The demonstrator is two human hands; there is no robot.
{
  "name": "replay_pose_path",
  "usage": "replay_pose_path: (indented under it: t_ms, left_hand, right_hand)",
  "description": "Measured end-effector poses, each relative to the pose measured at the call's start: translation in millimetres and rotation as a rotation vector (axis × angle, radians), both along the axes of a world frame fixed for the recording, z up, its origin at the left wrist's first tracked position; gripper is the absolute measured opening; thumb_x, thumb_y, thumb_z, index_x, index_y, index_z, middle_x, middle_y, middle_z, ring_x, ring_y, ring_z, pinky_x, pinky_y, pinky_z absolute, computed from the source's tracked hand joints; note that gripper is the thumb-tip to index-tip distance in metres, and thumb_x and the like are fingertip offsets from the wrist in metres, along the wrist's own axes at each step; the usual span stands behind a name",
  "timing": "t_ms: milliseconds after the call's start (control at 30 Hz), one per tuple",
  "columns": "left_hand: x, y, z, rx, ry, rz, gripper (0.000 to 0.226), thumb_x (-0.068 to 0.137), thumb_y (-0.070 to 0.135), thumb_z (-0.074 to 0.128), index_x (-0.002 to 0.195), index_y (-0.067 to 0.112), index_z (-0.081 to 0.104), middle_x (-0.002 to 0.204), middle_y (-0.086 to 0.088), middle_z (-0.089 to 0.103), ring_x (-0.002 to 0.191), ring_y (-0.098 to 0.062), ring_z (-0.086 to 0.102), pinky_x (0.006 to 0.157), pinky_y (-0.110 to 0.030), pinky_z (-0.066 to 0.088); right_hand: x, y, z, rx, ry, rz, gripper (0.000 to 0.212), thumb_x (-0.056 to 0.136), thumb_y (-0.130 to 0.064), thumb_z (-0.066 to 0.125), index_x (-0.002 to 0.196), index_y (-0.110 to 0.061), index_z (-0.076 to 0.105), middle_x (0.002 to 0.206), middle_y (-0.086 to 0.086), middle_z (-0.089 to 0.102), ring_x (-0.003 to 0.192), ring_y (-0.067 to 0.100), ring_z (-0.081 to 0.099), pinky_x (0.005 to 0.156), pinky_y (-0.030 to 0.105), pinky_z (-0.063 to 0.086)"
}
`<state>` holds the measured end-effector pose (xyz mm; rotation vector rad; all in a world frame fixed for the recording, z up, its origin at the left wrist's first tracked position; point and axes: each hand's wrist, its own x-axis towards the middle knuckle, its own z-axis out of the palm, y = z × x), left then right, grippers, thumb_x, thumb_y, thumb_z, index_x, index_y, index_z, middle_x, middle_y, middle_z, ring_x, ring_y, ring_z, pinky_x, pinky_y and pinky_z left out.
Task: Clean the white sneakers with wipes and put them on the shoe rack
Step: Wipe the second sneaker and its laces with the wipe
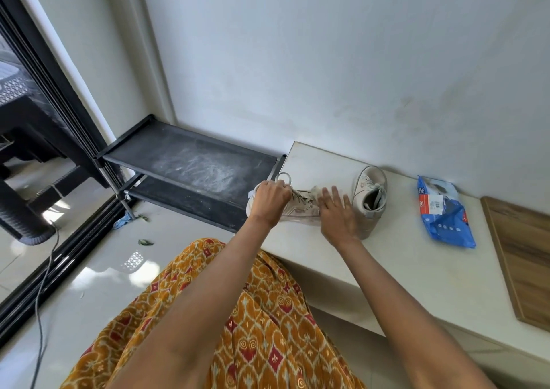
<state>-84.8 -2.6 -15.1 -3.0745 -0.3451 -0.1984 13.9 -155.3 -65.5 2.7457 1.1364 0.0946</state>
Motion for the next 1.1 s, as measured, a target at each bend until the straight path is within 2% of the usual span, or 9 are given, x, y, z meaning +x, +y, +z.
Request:
replay_pose_path:
  t_ms: [133,233,367,467,667,767,833,967,1100]
  left_hand:
    - [0,0,0,-0.007,0.007,0.004,0.028,0.083,-0.006,0.058,0.106,0.01,0.06,0.094,-0.005,0.061,0.085,-0.023,0.061,0.08,-0.034,0.048]
    - [0,0,0,-0.008,0.007,0.001,0.028,0.082,-0.005,0.059,0.106,0.009,0.058,0.097,-0.005,0.061,0.087,-0.023,0.06,0.082,-0.034,0.048]
    - [-1,10,-3,0.024,-0.023,-0.032,0.036,0.084,-0.004,0.056,0.118,0.008,0.053,0.107,-0.007,0.059,0.097,-0.024,0.056,0.088,-0.034,0.043]
    - [10,21,2,0.045,-0.029,0.008,0.037,0.082,-0.003,0.058,0.117,0.01,0.055,0.112,-0.007,0.059,0.104,-0.025,0.051,0.091,-0.035,0.044]
    - [26,19,0,-0.094,-0.064,0.0,0.033,0.084,-0.007,0.047,0.116,-0.002,0.054,0.124,-0.018,0.046,0.108,-0.032,0.048,0.087,-0.035,0.047]
    - [18,13,-11,-0.132,-0.088,-0.009,0.044,0.08,0.0,0.043,0.124,-0.004,0.046,0.124,-0.021,0.041,0.104,-0.032,0.045,0.091,-0.035,0.044]
    - [14,13,-15,-0.134,-0.092,-0.014,0.053,0.081,0.004,0.044,0.133,-0.006,0.038,0.127,-0.02,0.04,0.107,-0.03,0.043,0.097,-0.034,0.041]
    - [10,10,-22,-0.158,-0.109,0.004,0.063,0.082,0.004,0.044,0.142,-0.005,0.026,0.135,-0.018,0.036,0.117,-0.03,0.041,0.107,-0.034,0.035]
    - [9,5,-24,-0.225,-0.116,0.078,0.066,0.083,0.009,0.045,0.144,0.001,0.024,0.136,-0.016,0.035,0.121,-0.029,0.037,0.107,-0.037,0.034]
  right_hand:
    - [-6,14,10,-0.111,0.012,-0.171,0.066,0.094,-0.019,0.041,0.149,-0.003,0.007,0.158,0.013,0.0,0.145,0.033,0.0,0.116,0.046,0.012]
    - [-14,22,11,0.073,0.165,-0.24,0.064,0.089,-0.016,0.048,0.146,-0.007,0.021,0.153,0.013,0.018,0.139,0.033,0.017,0.112,0.041,0.024]
    - [-9,-1,14,0.337,0.386,-0.083,0.063,0.081,0.004,0.04,0.141,-0.016,0.039,0.14,0.012,0.043,0.13,0.029,0.034,0.104,0.039,0.035]
    - [-9,-13,19,0.446,0.445,-0.025,0.064,0.081,0.006,0.038,0.139,-0.02,0.044,0.133,0.013,0.052,0.125,0.027,0.045,0.098,0.037,0.041]
    - [-10,0,19,0.356,0.408,0.191,0.062,0.084,0.003,0.042,0.143,-0.015,0.038,0.145,0.003,0.043,0.131,0.024,0.036,0.106,0.036,0.034]
    - [3,1,20,0.03,0.359,0.226,0.067,0.087,-0.015,0.045,0.149,-0.023,0.02,0.156,-0.006,0.02,0.143,0.023,0.016,0.113,0.038,0.018]
    - [10,-2,24,-0.057,0.371,0.25,0.069,0.084,-0.032,0.049,0.148,-0.025,0.024,0.155,-0.004,0.023,0.143,0.022,0.015,0.113,0.038,0.015]
    - [31,-10,40,0.057,0.359,0.326,0.038,0.084,-0.031,0.063,0.121,-0.021,0.062,0.12,0.0,0.063,0.119,0.021,0.046,0.088,0.032,0.039]
    - [43,6,60,0.21,0.522,0.235,0.016,0.086,-0.022,0.064,0.093,-0.011,0.073,0.095,0.008,0.071,0.09,0.022,0.064,0.075,0.032,0.044]
